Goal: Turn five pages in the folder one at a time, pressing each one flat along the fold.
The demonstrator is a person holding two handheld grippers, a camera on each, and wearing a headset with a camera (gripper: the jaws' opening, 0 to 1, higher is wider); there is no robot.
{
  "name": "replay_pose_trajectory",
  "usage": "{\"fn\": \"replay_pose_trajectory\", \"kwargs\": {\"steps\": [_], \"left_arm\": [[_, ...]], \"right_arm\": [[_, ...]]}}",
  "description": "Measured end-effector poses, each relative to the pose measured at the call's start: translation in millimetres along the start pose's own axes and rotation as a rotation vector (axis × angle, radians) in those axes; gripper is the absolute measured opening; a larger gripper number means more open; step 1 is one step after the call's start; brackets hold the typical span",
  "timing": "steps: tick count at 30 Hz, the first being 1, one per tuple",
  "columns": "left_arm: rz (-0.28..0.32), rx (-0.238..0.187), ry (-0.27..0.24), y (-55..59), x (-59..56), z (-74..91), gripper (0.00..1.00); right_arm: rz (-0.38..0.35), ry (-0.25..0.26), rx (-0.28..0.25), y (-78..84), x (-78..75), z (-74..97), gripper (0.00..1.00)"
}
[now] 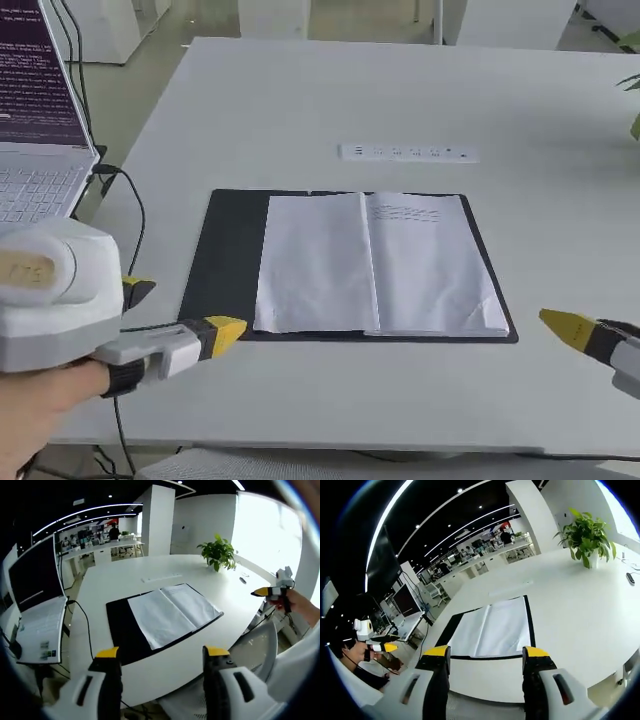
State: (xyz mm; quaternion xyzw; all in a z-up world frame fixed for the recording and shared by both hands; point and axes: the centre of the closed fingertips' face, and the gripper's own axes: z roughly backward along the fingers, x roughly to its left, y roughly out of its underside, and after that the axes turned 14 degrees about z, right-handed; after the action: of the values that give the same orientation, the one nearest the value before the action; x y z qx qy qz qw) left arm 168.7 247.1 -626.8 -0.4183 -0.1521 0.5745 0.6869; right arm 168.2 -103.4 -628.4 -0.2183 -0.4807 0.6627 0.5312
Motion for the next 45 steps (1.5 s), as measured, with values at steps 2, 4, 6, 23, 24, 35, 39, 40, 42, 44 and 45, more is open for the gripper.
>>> {"fn": "replay_pose_trajectory", "kwargs": {"steps": [2,4,6,23,24,35,39,40,42,44,45], "left_arm": [[-0.024,0.003,-0.015,1.6,-0.8,-1.0,0.65],[-0.042,0.008,-0.016,2.2,-3.6,-1.3,0.65],[-0.046,0.008,-0.022,1.1,-4.6,-0.9,0.65],[-0.094,0.033,0.032,0.3,-33.2,-49.5,0.62],[-0.089,0.042,0.052,1.8,-39.3,-57.8,0.63],[-0.142,0.115,0.159,19.9,-102.4,-142.8,0.61],[-0.168,0.126,0.179,26.7,-123.4,-168.5,0.61],[-0.171,0.124,0.183,27.5,-127.5,-174.6,0.6],[-0.176,0.132,0.186,29.7,-135.4,-188.2,0.6],[-0.192,0.135,0.19,30.9,-143.3,-201.5,0.6],[-0.2,0.134,0.193,31.2,-148.0,-208.2,0.6]], "right_arm": [[0.004,0.007,0.0,0.3,-3.3,1.0,0.57],[0.006,0.014,0.003,1.6,-6.9,1.8,0.56],[0.014,0.021,0.008,3.9,-10.7,3.0,0.57],[-0.022,0.023,0.04,27.2,-30.0,-3.4,0.53],[-0.023,0.025,0.045,29.3,-29.4,-5.2,0.53],[-0.054,-0.02,0.075,47.5,-20.3,-22.2,0.53],[-0.063,-0.025,0.082,51.9,-21.0,-26.2,0.52],[-0.068,-0.025,0.084,52.8,-21.6,-27.0,0.51],[-0.075,-0.024,0.08,54.0,-23.3,-28.8,0.51],[-0.078,-0.022,0.076,55.5,-26.2,-30.8,0.5],[-0.083,-0.022,0.078,56.7,-27.8,-31.8,0.5]]}}
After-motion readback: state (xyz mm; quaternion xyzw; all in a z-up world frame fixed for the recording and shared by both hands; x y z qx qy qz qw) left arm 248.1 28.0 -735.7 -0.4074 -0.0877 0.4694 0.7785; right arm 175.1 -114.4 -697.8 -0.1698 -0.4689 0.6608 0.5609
